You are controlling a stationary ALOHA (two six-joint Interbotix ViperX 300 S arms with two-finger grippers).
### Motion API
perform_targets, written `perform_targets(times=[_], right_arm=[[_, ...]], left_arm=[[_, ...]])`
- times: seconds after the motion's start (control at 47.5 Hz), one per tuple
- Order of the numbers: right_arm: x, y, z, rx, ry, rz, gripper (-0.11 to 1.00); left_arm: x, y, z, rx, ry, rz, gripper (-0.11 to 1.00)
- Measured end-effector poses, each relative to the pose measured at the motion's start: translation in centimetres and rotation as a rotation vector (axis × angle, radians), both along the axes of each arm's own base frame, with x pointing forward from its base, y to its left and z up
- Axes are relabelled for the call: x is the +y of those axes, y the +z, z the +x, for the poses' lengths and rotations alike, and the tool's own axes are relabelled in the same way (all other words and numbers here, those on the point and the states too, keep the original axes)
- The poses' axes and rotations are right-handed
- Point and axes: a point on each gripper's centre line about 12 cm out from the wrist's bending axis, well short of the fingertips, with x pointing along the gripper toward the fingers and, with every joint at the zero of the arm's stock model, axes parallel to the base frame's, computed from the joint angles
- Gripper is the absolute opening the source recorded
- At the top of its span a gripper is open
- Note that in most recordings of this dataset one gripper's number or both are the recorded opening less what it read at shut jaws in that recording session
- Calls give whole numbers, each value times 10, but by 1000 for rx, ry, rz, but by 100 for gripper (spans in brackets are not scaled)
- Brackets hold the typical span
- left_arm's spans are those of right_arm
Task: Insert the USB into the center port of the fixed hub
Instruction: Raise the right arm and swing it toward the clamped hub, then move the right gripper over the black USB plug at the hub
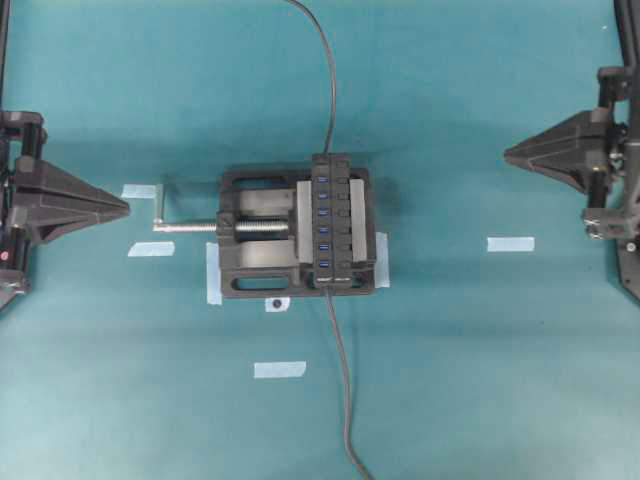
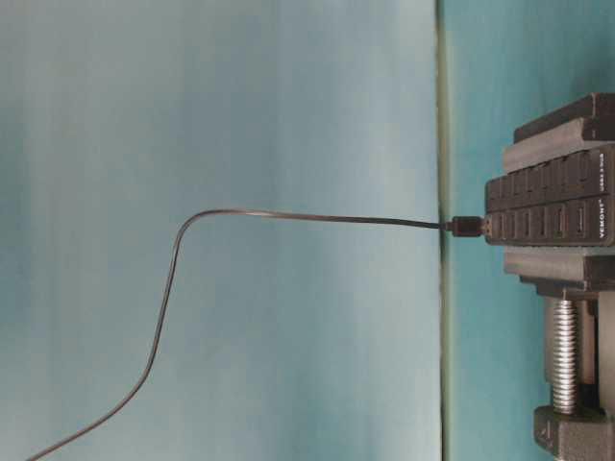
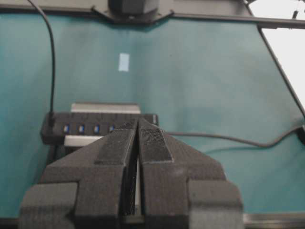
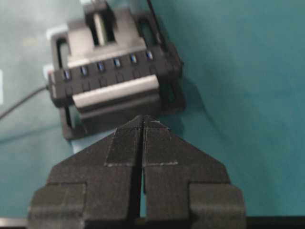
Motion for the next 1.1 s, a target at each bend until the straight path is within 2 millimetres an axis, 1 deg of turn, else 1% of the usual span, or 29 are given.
perform_targets(times=[0.126,0.421,0.569,0.864,1.095], right_arm=[[-3,1,8,53,0,-8,-1],[-11,0,37,152,7,-29,-1],[-14,-9,47,201,25,-62,-1],[-23,-19,63,217,20,-83,-1],[-29,-35,79,291,59,-141,-1]], left_arm=[[0,-1,0,6,1,-3,0],[0,-4,-1,34,2,-9,0],[0,-5,-1,40,2,-9,0],[0,-2,0,35,2,-9,0],[0,-2,0,37,2,-9,0]])
